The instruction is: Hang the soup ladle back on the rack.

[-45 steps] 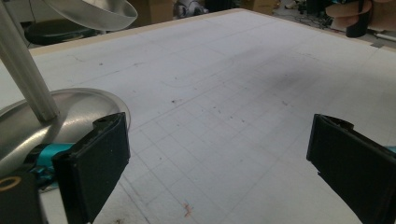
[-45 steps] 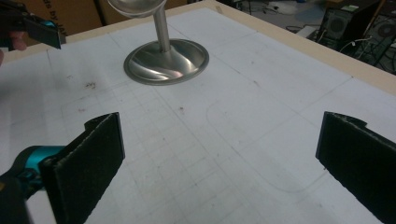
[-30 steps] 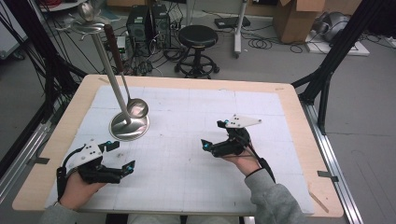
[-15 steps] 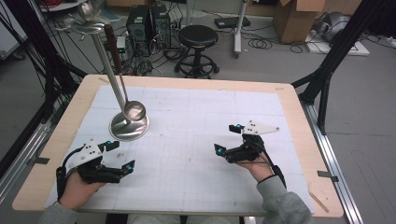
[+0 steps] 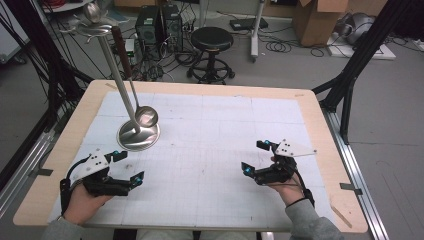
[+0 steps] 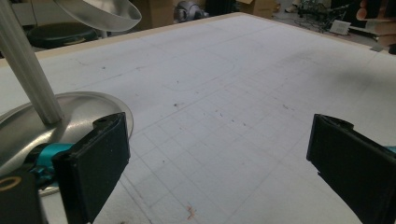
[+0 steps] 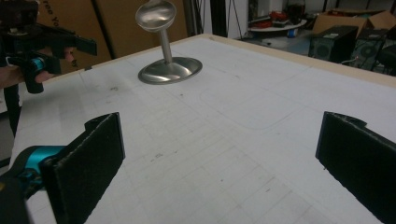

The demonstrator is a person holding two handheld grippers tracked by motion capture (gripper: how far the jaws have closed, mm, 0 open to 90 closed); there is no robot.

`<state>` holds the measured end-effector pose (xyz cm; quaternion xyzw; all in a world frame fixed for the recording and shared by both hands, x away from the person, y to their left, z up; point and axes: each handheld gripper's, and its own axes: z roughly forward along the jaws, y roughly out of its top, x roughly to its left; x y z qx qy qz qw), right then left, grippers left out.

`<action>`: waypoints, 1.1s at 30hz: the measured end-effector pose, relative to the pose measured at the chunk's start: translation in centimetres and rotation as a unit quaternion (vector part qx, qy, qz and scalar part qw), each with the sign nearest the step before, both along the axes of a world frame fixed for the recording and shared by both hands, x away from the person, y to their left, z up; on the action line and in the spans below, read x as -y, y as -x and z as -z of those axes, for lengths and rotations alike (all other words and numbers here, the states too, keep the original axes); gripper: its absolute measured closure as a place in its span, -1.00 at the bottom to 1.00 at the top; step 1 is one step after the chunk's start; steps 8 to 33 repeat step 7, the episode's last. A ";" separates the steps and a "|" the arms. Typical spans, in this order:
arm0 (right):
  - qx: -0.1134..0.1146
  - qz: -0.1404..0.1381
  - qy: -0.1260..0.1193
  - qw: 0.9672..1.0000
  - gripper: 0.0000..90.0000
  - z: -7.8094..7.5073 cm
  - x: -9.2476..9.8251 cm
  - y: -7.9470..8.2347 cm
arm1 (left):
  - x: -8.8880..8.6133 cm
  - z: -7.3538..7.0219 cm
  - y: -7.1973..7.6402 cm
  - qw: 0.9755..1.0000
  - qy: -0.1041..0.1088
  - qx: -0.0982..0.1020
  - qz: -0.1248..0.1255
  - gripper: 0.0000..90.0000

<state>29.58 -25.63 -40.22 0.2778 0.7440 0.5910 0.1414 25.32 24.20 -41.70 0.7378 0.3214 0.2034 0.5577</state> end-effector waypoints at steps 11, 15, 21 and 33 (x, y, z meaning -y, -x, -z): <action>0.010 -0.020 0.006 1.000 -1.00 0.0 -0.6 0.2 | 0.0 0.0 0.0 1.000 0.000 0.000 0.000 -0.85; 0.010 -0.020 0.006 1.000 -1.00 0.0 -0.6 0.2 | 0.0 0.0 0.0 1.000 0.000 0.000 0.000 -0.85; 0.010 -0.020 0.006 1.000 -1.00 0.0 -0.6 0.2 | 0.0 0.0 0.0 1.000 0.000 0.000 0.000 -0.85; 0.010 -0.020 0.006 1.000 -1.00 0.0 -0.6 0.2 | 0.0 0.0 0.0 1.000 0.000 0.000 0.000 -0.85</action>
